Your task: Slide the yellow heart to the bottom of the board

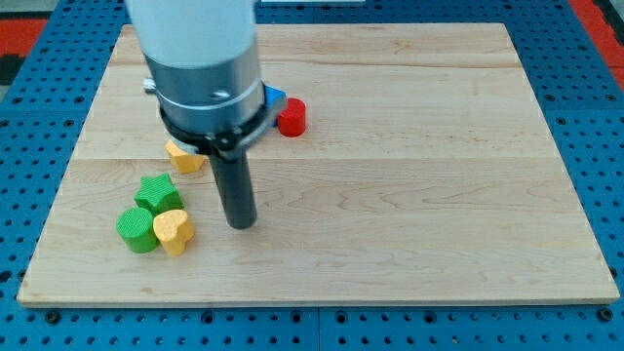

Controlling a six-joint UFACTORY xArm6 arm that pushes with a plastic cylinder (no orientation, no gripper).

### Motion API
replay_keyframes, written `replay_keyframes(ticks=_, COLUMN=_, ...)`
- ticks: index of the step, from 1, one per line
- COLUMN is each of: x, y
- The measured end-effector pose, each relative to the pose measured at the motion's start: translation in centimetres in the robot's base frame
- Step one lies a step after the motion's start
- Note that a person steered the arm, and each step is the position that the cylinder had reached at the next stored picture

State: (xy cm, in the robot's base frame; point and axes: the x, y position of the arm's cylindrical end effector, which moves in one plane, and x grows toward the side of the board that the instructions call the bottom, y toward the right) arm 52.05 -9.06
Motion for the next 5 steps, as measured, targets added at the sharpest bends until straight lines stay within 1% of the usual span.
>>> replay_keyframes(ticks=2, x=-0.2, y=-6.3)
replay_keyframes(ticks=4, x=2.1, y=-6.8)
replay_keyframes(ticks=5, x=2.5, y=-6.8)
